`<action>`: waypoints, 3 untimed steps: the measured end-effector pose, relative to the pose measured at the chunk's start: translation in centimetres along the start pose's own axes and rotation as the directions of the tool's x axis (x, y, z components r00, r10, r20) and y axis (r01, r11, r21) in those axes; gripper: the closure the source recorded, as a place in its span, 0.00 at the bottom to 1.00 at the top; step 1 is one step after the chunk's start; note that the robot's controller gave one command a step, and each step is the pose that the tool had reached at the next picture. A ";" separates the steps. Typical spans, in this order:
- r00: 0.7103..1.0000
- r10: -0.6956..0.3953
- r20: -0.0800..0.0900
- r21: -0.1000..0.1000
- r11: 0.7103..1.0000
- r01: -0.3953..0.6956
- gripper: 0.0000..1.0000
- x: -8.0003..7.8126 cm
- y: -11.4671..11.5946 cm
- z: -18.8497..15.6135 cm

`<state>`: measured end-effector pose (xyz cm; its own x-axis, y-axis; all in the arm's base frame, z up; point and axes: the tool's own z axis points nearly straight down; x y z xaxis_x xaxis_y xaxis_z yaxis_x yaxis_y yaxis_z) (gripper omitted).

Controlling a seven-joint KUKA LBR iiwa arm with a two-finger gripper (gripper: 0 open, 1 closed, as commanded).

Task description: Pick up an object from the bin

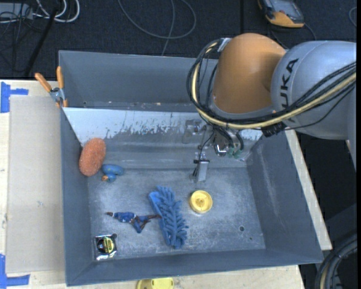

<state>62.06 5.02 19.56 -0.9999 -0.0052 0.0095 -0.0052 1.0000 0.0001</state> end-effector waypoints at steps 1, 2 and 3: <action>1.000 0.001 0.008 0.000 1.000 -0.001 0.00 -0.1 0.0 -0.5; 0.999 -0.038 0.013 0.001 0.999 0.038 0.00 2.8 1.1 4.6; 0.999 -0.037 0.009 0.000 0.999 0.037 0.00 5.2 1.1 9.8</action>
Offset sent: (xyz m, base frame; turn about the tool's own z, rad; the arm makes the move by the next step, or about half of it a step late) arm -0.0531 0.0203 -0.0867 -0.0748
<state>56.81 6.14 9.86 -0.9991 -0.0419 0.0009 -0.0419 0.9991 0.0007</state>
